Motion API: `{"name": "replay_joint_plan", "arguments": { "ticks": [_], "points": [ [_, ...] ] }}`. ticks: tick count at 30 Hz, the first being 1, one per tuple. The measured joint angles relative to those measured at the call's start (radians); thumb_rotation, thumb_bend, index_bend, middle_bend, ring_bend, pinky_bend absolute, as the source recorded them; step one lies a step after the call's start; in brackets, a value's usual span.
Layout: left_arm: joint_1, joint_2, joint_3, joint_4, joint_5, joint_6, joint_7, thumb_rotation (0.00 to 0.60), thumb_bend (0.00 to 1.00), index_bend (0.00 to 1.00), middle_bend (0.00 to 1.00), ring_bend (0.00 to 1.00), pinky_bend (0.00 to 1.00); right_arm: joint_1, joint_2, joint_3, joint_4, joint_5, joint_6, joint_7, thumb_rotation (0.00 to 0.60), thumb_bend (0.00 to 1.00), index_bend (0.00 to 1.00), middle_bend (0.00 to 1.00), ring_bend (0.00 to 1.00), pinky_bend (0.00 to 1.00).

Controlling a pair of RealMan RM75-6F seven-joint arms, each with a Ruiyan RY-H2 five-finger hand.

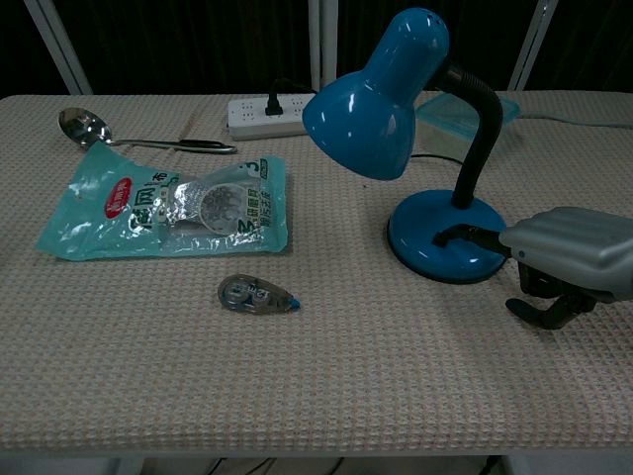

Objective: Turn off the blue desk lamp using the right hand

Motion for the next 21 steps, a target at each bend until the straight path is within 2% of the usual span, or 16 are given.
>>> {"name": "replay_joint_plan", "arguments": {
  "ticks": [9,12,16,18,20,21],
  "points": [
    [0.002,0.002,0.002,-0.002,-0.002,0.000,-0.003,0.600,0.05,0.00,0.00,0.00,0.00,0.005,0.002,-0.013,0.009,-0.015,0.013,0.033,0.600,0.46,0.00,1.00,0.90,0.92],
    [0.002,0.006,0.001,-0.008,0.001,0.003,0.000,0.600,0.05,0.00,0.00,0.00,0.00,-0.009,0.029,-0.015,-0.018,-0.057,0.056,0.050,0.600,0.44,0.00,1.00,0.89,0.91],
    [0.001,0.011,0.000,-0.016,0.004,0.006,0.006,0.600,0.05,0.00,0.00,0.00,0.00,-0.063,0.113,-0.035,-0.074,-0.160,0.165,0.123,0.600,0.41,0.00,1.00,0.88,0.88],
    [-0.001,0.011,0.000,-0.020,0.007,0.005,0.011,0.600,0.05,0.00,0.00,0.00,0.00,-0.091,0.152,-0.049,-0.090,-0.197,0.203,0.185,0.600,0.38,0.00,0.95,0.82,0.83],
    [-0.003,0.011,0.001,-0.024,0.011,0.003,0.016,0.600,0.05,0.00,0.00,0.00,0.00,-0.127,0.198,-0.064,-0.098,-0.241,0.235,0.274,0.600,0.35,0.00,0.84,0.74,0.79],
    [-0.005,0.011,0.001,-0.028,0.014,0.002,0.021,0.600,0.05,0.00,0.00,0.00,0.00,-0.145,0.215,-0.070,-0.096,-0.260,0.253,0.313,0.600,0.34,0.00,0.75,0.67,0.77]
  ]
}}
